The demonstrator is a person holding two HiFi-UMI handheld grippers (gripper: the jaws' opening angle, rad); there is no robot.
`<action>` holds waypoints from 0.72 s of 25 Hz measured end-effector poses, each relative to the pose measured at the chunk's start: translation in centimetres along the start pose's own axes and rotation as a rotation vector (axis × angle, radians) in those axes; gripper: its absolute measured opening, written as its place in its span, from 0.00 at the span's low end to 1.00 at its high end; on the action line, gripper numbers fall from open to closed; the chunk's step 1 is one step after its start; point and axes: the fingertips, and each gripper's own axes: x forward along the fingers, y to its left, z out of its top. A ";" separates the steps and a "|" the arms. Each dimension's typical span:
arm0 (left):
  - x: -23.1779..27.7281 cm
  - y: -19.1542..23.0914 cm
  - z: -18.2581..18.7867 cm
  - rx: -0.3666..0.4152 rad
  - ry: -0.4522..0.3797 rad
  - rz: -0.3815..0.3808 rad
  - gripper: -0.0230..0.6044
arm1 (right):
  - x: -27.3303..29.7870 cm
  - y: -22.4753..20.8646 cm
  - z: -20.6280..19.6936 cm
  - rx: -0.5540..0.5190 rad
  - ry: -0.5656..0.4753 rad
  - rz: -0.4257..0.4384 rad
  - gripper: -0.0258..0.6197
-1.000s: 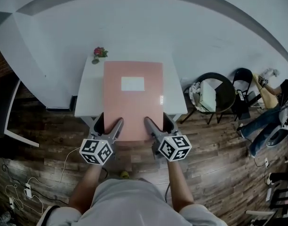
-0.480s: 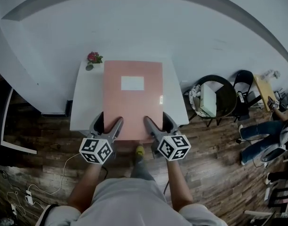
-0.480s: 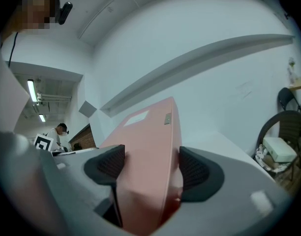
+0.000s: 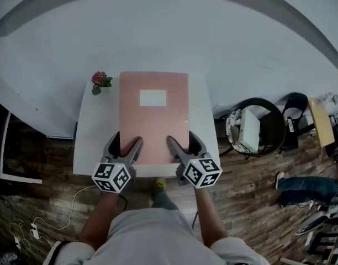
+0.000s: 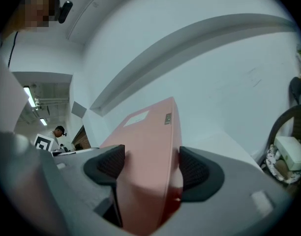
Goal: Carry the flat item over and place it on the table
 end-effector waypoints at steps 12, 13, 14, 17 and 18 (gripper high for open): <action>10.9 3.7 0.9 -0.009 0.033 0.080 0.59 | 9.9 -7.3 2.7 0.038 0.061 0.052 0.57; 11.4 3.9 0.9 -0.011 0.037 0.083 0.59 | 10.3 -7.6 2.7 0.042 0.067 0.053 0.57; 11.7 4.1 0.7 -0.013 0.040 0.086 0.59 | 10.7 -7.9 2.7 0.044 0.072 0.053 0.57; 12.3 4.8 0.3 -0.021 0.055 0.092 0.59 | 11.5 -8.2 2.2 0.051 0.086 0.049 0.57; 12.4 5.0 0.1 -0.024 0.061 0.091 0.59 | 11.7 -8.4 1.9 0.055 0.092 0.046 0.57</action>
